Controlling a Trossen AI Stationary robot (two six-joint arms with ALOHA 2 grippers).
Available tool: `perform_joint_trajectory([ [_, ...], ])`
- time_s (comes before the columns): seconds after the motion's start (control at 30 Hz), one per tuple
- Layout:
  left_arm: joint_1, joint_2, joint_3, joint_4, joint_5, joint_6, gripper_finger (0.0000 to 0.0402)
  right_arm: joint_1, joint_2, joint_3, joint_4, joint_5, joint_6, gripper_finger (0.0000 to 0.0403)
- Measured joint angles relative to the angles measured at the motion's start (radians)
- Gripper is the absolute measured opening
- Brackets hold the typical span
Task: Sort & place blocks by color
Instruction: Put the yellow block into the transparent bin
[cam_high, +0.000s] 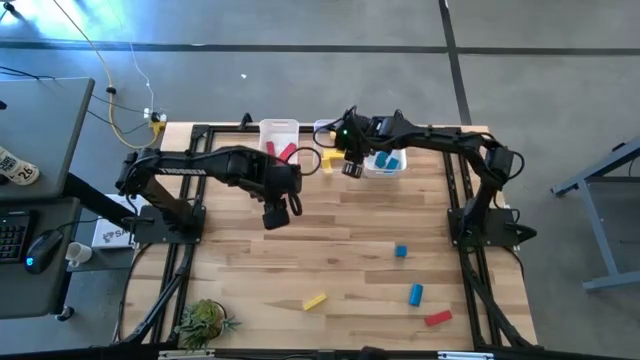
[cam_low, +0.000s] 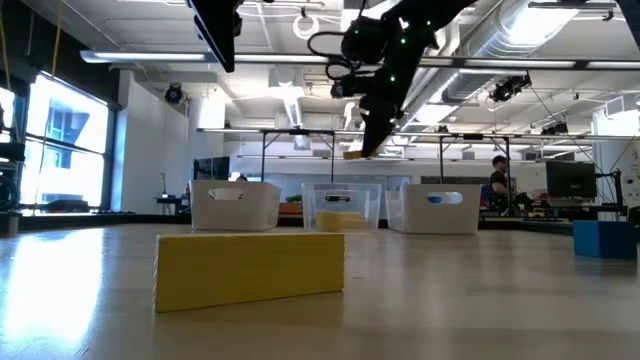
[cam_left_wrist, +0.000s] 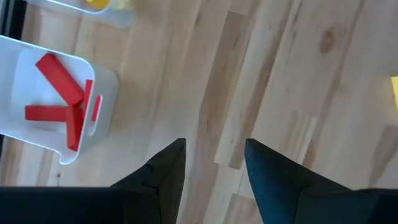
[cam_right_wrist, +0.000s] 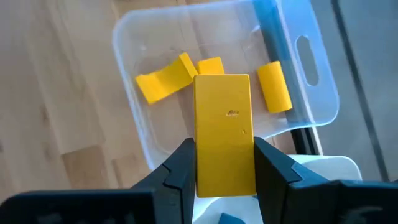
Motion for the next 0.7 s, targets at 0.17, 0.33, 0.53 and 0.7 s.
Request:
perform_joint_trajectory([
  [0.17,-0.026,0.0,0.0,0.0,-0.001,-0.011,0.0154,-0.048,0.042,0.0,0.047,-0.086,-0.034,0.0097],
  [0.33,-0.038,0.0,0.0,0.002,-0.001,0.005,0.0154,-0.07,0.087,0.0,0.066,-0.142,-0.034,0.0097],
  [0.53,-0.036,0.0,0.0,0.003,-0.001,0.005,0.0154,-0.074,0.119,0.0,0.072,-0.142,-0.03,0.0097],
  [0.7,-0.036,0.0,0.0,0.003,-0.002,0.005,0.0154,-0.074,0.117,0.0,0.077,-0.142,-0.007,0.0166],
])
